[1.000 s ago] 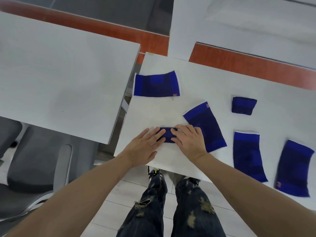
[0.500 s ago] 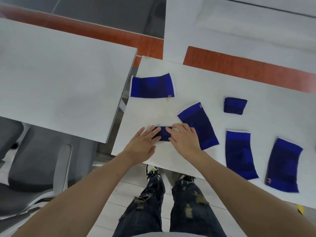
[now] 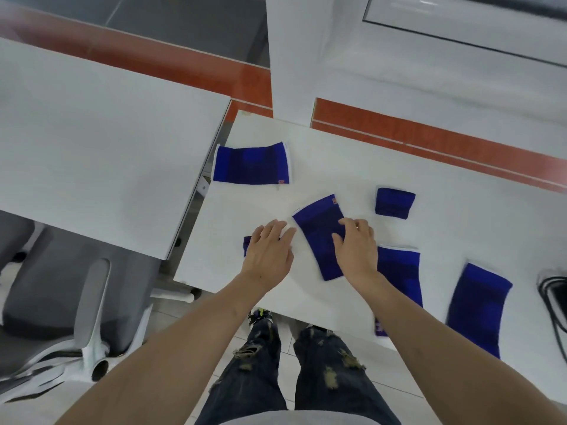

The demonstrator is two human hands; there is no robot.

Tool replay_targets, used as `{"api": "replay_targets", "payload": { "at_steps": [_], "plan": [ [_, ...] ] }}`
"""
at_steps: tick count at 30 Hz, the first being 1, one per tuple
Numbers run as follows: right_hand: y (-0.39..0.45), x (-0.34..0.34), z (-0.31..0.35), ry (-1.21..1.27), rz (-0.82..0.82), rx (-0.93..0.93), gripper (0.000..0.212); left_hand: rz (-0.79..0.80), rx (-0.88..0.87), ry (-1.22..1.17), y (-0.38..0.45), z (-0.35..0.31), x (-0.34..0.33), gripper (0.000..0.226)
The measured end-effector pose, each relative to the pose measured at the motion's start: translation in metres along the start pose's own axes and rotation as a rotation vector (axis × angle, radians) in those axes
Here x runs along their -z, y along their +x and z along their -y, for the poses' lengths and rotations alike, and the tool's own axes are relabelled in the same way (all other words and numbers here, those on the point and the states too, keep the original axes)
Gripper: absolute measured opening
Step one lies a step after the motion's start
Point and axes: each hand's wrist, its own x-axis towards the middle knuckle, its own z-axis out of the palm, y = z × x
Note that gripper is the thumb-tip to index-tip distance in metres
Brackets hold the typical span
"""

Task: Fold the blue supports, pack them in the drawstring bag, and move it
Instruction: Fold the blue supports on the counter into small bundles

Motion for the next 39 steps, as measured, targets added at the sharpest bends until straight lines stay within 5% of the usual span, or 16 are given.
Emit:
{"api": "replay_targets", "payload": {
  "at_steps": [8,22,28,39],
  "plan": [
    [0.019,0.001,-0.003,0.156,0.124,-0.038,0.056,0.019,0.129,-0.009,0.014,-0.02,-0.002,0.039],
    [0.029,0.02,0.034,0.299,0.015,-0.091,0.026,-0.029,0.257,-0.058,0.095,0.067,0.038,0.046],
    [0.029,0.028,0.046,0.383,-0.123,-0.134,0.025,0.225,0.254,0.099,0.126,0.1,0.042,0.051],
    [0.03,0.046,0.054,0.55,-0.234,-0.214,0.029,0.347,0.135,0.021,0.134,0.043,0.035,0.064]
  ]
}}
